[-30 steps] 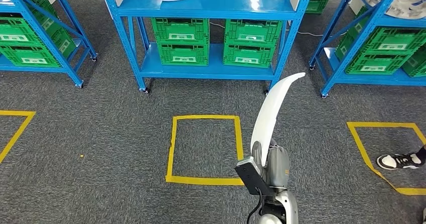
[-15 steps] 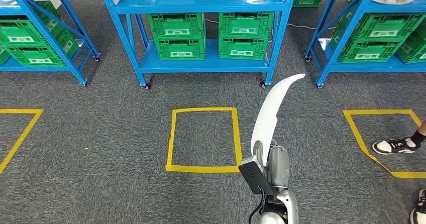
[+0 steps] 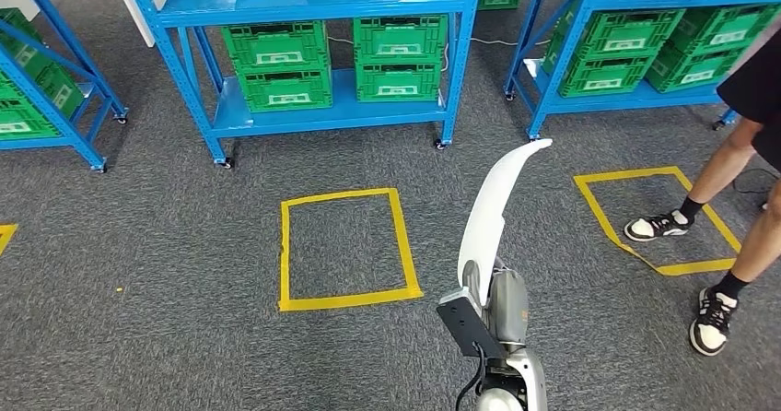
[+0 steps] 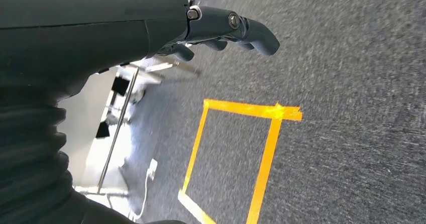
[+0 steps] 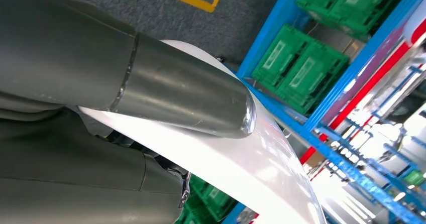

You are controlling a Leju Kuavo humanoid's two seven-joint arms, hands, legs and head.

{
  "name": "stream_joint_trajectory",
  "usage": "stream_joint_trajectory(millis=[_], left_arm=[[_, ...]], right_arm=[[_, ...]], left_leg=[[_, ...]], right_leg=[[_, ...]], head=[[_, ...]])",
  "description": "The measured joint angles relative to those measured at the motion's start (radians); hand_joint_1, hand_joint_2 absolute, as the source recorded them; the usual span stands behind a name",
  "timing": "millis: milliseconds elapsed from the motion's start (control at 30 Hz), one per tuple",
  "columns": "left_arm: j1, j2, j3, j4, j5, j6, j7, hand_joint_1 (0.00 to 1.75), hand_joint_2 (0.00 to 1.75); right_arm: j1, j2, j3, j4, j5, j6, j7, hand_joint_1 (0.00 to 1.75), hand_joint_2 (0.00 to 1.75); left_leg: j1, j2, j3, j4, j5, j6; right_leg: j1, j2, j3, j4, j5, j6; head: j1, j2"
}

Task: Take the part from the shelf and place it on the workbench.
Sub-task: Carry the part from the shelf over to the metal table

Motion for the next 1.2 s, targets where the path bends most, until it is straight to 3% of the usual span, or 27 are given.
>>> stream_joint_trajectory(millis=[67,100,133,200,267,333,400,433,467,500,567,633,700,733,800,867,933,967,1033,1100,1133,1200], left_arm=[[-0.001,0.000,0.000,0.000,-0.004,0.000,0.000,0.00,1.75],[-0.001,0.000,0.000,0.000,-0.005,0.000,-0.001,0.00,1.75],[-0.002,0.000,0.000,0.000,-0.007,0.000,-0.002,0.00,1.75],[-0.005,-0.001,0.000,-0.001,-0.010,0.000,-0.002,0.00,1.75],[-0.008,-0.002,-0.001,-0.001,-0.016,0.000,-0.002,0.00,1.75],[-0.006,-0.002,-0.001,0.000,-0.021,0.000,-0.007,0.00,1.75],[0.001,-0.002,-0.002,0.001,-0.021,0.000,-0.012,0.00,1.75],[0.004,-0.001,-0.002,0.001,-0.021,0.000,-0.011,0.00,1.75],[0.007,-0.001,-0.002,0.002,-0.021,0.000,-0.008,0.00,1.75],[0.008,0.000,-0.002,0.002,-0.021,0.000,-0.005,0.00,1.75],[0.008,0.000,-0.002,0.002,-0.021,0.000,-0.003,0.00,1.75],[0.007,-0.001,-0.002,0.003,-0.020,0.000,-0.009,0.00,1.75],[0.007,-0.002,-0.002,0.004,-0.020,0.000,-0.011,0.00,1.75],[0.007,-0.003,-0.002,0.004,-0.020,0.000,-0.007,0.00,1.75],[0.008,-0.004,-0.001,0.004,-0.019,0.000,0.003,0.00,1.75],[0.012,-0.004,-0.001,0.004,-0.019,0.000,0.005,0.00,1.75],[0.015,-0.004,-0.001,0.005,-0.018,0.000,0.005,0.00,1.75],[0.016,-0.005,-0.001,0.005,-0.018,0.000,0.005,0.00,1.75],[0.016,-0.006,-0.001,0.006,-0.016,0.000,0.005,0.00,1.75],[0.015,-0.007,-0.001,0.006,-0.015,0.000,0.005,0.00,1.75],[0.015,-0.007,-0.001,0.005,-0.015,0.000,0.005,0.00,1.75],[0.013,-0.008,-0.001,0.005,-0.015,0.000,0.005,0.00,1.75]], right_arm=[[-0.003,0.000,0.000,0.001,-0.001,0.001,0.000,1.75,0.00],[-0.005,0.000,0.000,0.001,-0.003,0.002,-0.001,1.75,0.00],[-0.006,0.001,0.000,0.002,-0.006,0.004,-0.001,1.75,0.00],[-0.004,0.001,0.000,0.002,-0.020,0.014,-0.001,1.75,0.00],[-0.001,0.001,0.000,0.002,-0.043,0.025,-0.005,1.75,0.00],[0.001,0.001,0.000,0.002,-0.068,0.032,-0.014,1.75,0.00],[0.003,0.001,0.001,0.006,-0.093,0.039,-0.028,1.75,0.00],[0.003,0.001,0.002,0.010,-0.103,0.041,-0.035,1.75,0.00],[0.003,0.000,0.003,0.015,-0.112,0.043,-0.041,1.75,0.00],[0.003,0.000,0.004,0.020,-0.119,0.045,-0.046,1.75,0.00],[-0.002,0.000,0.009,0.030,-0.127,0.048,-0.052,1.75,0.00],[-0.011,0.000,0.015,0.039,-0.132,0.051,-0.056,1.75,0.00],[-0.016,-0.001,0.022,0.046,-0.135,0.052,-0.058,1.75,0.00],[-0.016,-0.001,0.023,0.049,-0.135,0.052,-0.059,1.75,0.00],[-0.020,-0.002,0.025,0.056,-0.137,0.053,-0.059,1.75,0.00],[-0.028,-0.003,0.029,0.063,-0.141,0.059,-0.060,1.75,0.00],[-0.033,-0.004,0.036,0.074,-0.148,0.067,-0.064,1.75,0.00],[-0.034,-0.005,0.039,0.080,-0.151,0.070,-0.067,1.75,0.00],[-0.036,-0.008,0.045,0.087,-0.154,0.074,-0.072,1.75,0.00],[-0.042,-0.009,0.048,0.090,-0.155,0.075,-0.075,1.75,0.00],[-0.045,-0.009,0.049,0.091,-0.155,0.076,-0.076,1.75,0.00],[-0.047,-0.011,0.051,0.094,-0.156,0.076,-0.076,1.75,0.00]], left_leg=[[-0.002,0.019,-0.005,0.010,0.000,-0.007],[-0.004,0.026,-0.007,0.013,0.001,-0.013],[-0.005,0.033,-0.008,0.013,0.002,-0.020],[-0.004,0.042,-0.007,0.011,0.004,-0.033],[-0.002,0.010,-0.017,0.032,-0.014,-0.046],[0.001,-0.041,-0.057,0.125,-0.073,-0.055],[0.002,-0.057,-0.109,0.246,-0.127,-0.058],[0.002,-0.059,-0.121,0.275,-0.131,-0.058],[0.002,-0.060,-0.116,0.267,-0.115,-0.058],[0.004,-0.065,-0.092,0.220,-0.083,-0.057],[0.008,-0.103,-0.030,0.088,-0.030,-0.056],[0.010,-0.133,-0.003,0.023,-0.018,-0.048],[0.008,-0.118,-0.004,0.021,-0.016,-0.033],[0.009,-0.107,-0.002,0.019,-0.012,-0.025],[0.010,-0.083,-0.002,0.014,-0.002,-0.009],[0.007,-0.055,-0.008,0.014,0.001,-0.003],[0.005,-0.027,-0.013,0.016,0.002,-0.002],[0.005,-0.013,-0.014,0.017,0.001,-0.003],[0.005,0.011,-0.014,0.020,0.000,-0.005],[0.001,0.031,-0.013,0.022,-0.005,-0.014],[-0.001,0.039,-0.012,0.022,-0.007,-0.020],[-0.003,0.055,-0.005,0.017,-0.009,-0.033]], right_leg=[[0.003,-0.033,0.084,-0.135,0.033,-0.009],[0.006,-0.044,0.106,-0.175,0.040,-0.016],[0.010,-0.048,0.111,-0.191,0.041,-0.023],[0.011,-0.031,0.106,-0.193,0.049,-0.036],[0.006,-0.015,0.105,-0.202,0.060,-0.050],[0.003,-0.001,0.101,-0.207,0.068,-0.060],[0.004,0.021,0.092,-0.206,0.073,-0.063],[0.004,0.034,0.089,-0.205,0.076,-0.063],[0.003,0.047,0.085,-0.203,0.078,-0.061],[0.003,0.060,0.082,-0.201,0.080,-0.058],[0.002,0.081,0.074,-0.191,0.083,-0.050],[0.005,0.100,0.063,-0.185,0.087,-0.037],[0.004,0.120,0.056,-0.189,0.095,-0.022],[0.003,0.116,0.053,-0.187,0.097,-0.016],[0.002,0.074,0.027,-0.137,0.064,-0.008],[0.003,0.025,-0.031,-0.011,-0.006,-0.003],[0.002,0.012,-0.073,0.090,-0.044,0.001],[0.002,0.009,-0.068,0.090,-0.037,0.001],[0.003,-0.008,0.000,-0.019,0.015,-0.005],[0.009,-0.043,0.069,-0.143,0.052,-0.017],[0.013,-0.054,0.084,-0.173,0.056,-0.024],[0.017,-0.042,0.083,-0.183,0.058,-0.035]], head=[[0.000,0.000],[0.000,0.000],[0.000,0.000],[0.000,0.000],[-0.001,0.000],[-0.001,0.000],[-0.001,0.000],[-0.001,0.000],[-0.001,0.000],[-0.001,0.000],[-0.001,0.000],[0.000,0.000],[0.000,0.000],[0.000,0.000],[0.002,0.000],[0.004,0.000],[0.004,0.000],[0.004,0.000],[0.004,0.000],[0.004,0.000],[0.004,0.000],[0.003,0.000]])
